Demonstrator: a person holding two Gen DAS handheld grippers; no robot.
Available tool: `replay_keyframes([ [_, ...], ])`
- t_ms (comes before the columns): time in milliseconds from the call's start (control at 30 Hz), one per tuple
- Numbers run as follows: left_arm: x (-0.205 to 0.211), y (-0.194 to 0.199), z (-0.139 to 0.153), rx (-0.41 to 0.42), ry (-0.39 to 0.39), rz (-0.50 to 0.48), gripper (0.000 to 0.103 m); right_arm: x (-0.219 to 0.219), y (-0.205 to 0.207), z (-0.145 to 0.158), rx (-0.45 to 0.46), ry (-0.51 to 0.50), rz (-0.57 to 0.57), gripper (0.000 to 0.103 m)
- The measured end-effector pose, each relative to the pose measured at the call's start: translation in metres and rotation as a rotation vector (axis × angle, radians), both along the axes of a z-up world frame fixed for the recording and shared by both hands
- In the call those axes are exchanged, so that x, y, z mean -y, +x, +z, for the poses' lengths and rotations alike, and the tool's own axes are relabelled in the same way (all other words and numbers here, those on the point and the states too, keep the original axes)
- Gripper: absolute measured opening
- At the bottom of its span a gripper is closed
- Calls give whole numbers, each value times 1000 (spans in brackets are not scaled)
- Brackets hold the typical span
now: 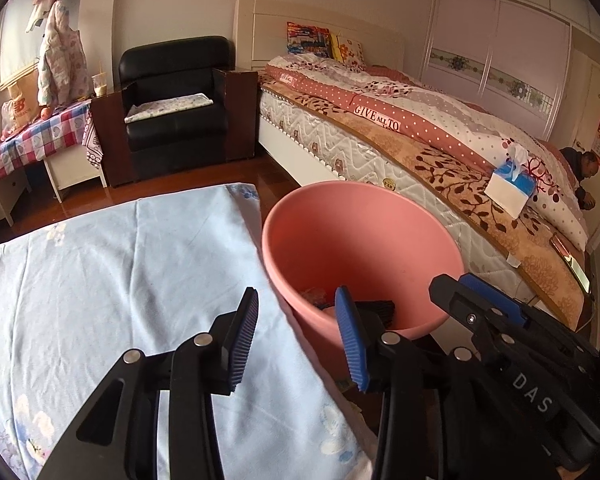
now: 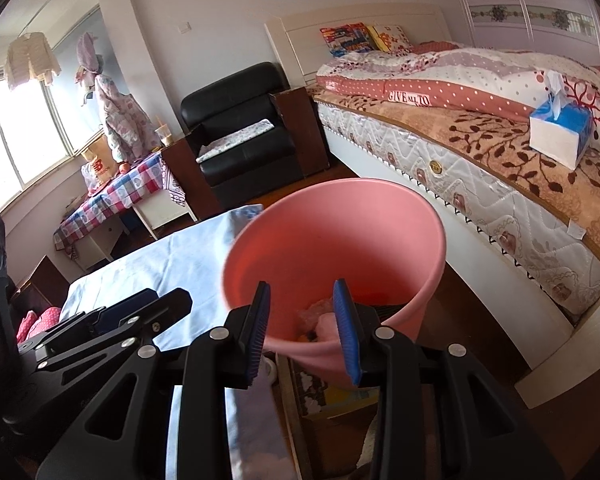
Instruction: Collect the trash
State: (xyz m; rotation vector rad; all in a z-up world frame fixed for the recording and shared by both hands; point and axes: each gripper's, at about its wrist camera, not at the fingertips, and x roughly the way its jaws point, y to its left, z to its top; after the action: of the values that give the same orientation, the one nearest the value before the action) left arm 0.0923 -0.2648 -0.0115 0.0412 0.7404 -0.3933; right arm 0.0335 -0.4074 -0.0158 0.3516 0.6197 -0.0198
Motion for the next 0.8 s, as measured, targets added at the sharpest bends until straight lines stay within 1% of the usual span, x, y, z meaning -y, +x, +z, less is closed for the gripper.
replay_keyframes([
  [100, -14, -5, 4, 3, -8, 17, 40, -9, -8, 4, 11, 5, 5, 34],
  [233, -33, -12, 9, 12, -18, 38, 40, -22, -17, 9, 15, 1, 17, 42],
  [600, -86, -30, 19, 36, -55, 91, 40, -64, -33, 18, 43, -37, 53, 43],
  [800, -102, -38, 22, 49, -64, 101, 40, -78, -37, 20, 48, -46, 59, 43],
])
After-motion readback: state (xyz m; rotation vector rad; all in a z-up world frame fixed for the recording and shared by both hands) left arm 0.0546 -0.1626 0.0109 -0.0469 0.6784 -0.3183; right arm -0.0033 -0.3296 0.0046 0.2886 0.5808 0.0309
